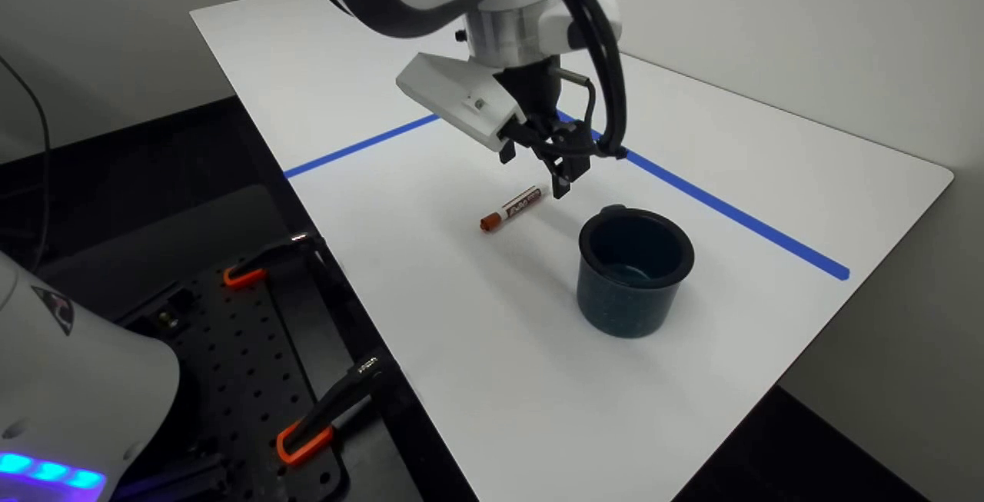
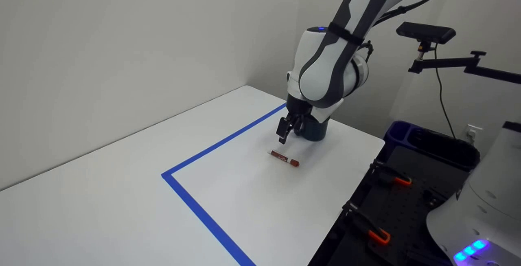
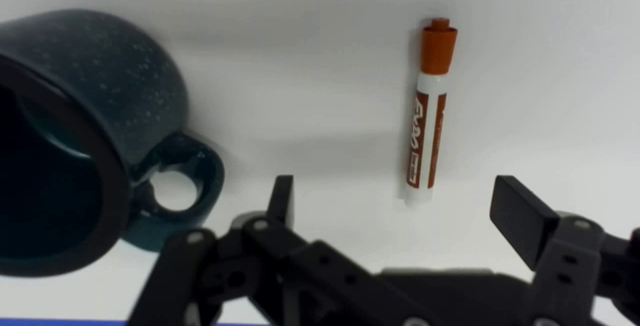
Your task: Remove the marker from the cup and put it on the table inside the border
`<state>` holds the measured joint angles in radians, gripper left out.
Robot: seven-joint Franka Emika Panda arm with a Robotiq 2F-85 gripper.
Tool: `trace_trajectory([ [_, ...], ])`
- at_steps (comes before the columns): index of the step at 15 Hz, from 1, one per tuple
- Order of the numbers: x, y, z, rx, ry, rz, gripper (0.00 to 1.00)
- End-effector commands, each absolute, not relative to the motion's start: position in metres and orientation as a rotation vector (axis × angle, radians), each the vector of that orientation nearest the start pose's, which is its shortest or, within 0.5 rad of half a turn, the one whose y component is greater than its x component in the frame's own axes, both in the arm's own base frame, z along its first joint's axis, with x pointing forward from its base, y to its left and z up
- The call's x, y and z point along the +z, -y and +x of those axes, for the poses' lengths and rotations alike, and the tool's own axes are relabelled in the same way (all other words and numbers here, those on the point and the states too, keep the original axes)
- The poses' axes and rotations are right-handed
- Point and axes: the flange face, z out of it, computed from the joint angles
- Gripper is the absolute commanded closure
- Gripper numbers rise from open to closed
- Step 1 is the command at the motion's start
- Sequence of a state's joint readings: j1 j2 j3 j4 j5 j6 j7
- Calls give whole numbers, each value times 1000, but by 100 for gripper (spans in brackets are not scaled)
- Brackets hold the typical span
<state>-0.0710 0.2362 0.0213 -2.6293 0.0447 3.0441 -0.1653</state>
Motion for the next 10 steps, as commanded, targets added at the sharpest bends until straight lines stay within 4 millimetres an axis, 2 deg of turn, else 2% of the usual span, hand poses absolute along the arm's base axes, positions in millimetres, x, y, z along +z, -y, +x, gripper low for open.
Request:
trace_trajectory([
  [1,224,15,430,-320,149,-3117,0],
  [5,257,7,426,-286,158,-3092,0],
  [10,287,18,422,-208,123,-3094,0],
])
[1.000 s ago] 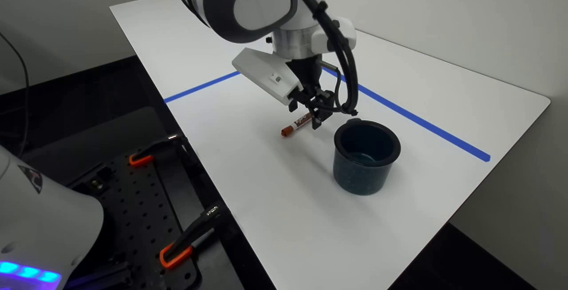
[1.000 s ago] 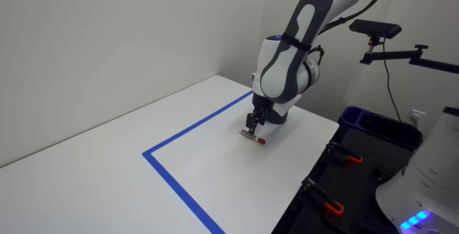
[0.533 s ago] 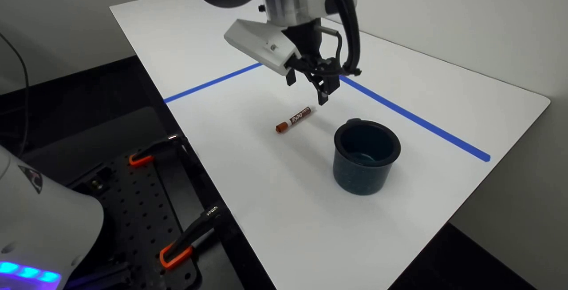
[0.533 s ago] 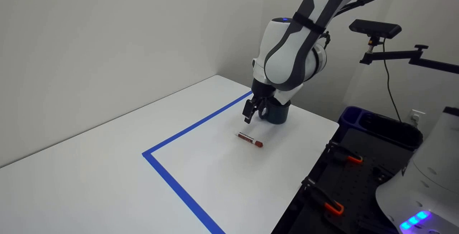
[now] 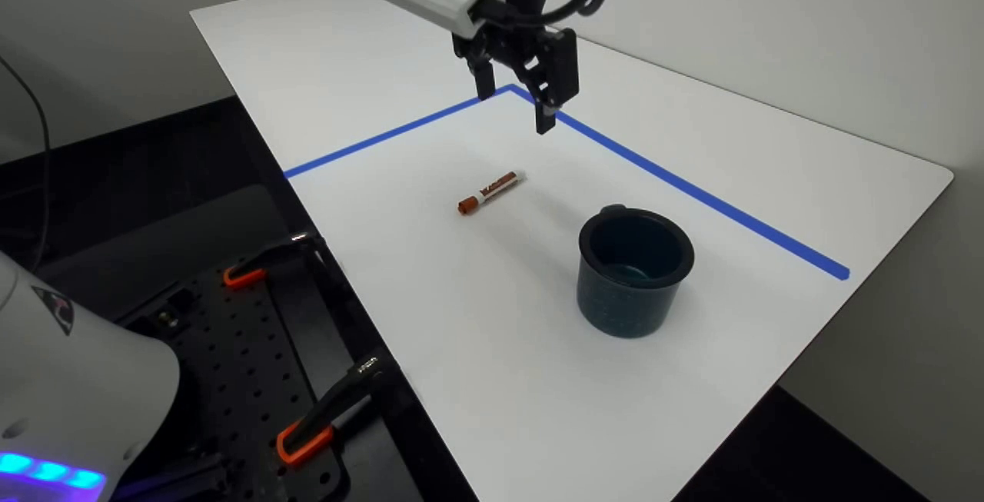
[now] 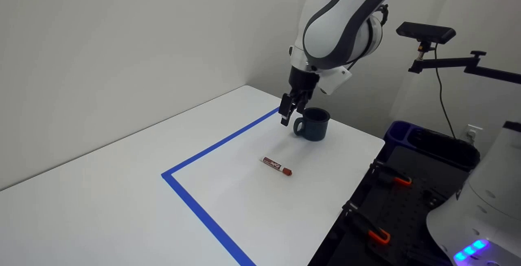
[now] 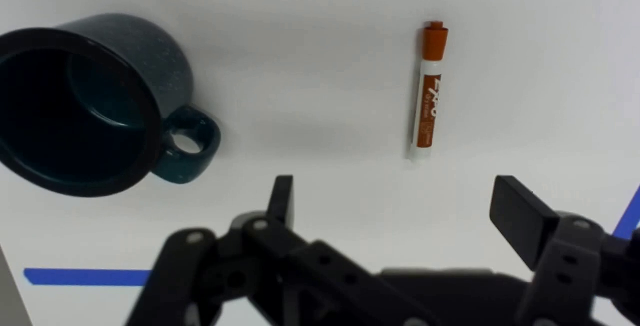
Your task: Remove the marker from the cup and put it on the table inside the border
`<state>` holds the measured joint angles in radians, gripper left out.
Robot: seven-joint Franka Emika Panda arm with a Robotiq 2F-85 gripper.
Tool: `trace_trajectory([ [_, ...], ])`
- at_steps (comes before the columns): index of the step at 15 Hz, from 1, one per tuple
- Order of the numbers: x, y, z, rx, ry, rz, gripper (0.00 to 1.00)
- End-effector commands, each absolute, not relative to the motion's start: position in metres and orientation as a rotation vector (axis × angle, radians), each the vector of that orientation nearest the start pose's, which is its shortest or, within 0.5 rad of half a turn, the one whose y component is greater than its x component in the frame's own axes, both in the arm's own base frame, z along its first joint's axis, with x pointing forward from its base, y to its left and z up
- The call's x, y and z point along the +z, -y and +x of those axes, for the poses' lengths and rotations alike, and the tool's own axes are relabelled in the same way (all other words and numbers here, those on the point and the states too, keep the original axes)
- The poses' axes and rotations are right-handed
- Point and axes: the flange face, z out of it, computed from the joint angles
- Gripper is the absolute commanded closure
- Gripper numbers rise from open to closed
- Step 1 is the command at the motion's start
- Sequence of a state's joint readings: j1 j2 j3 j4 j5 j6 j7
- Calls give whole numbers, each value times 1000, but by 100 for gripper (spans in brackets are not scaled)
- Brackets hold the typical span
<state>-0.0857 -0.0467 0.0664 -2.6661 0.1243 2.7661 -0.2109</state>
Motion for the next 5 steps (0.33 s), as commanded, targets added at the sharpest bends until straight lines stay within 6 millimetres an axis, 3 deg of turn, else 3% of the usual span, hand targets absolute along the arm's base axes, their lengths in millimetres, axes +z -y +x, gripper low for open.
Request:
trace_trajectory([
  [1,292,20,421,-199,119,-3095,0],
  [5,302,26,418,-174,109,-3100,0],
])
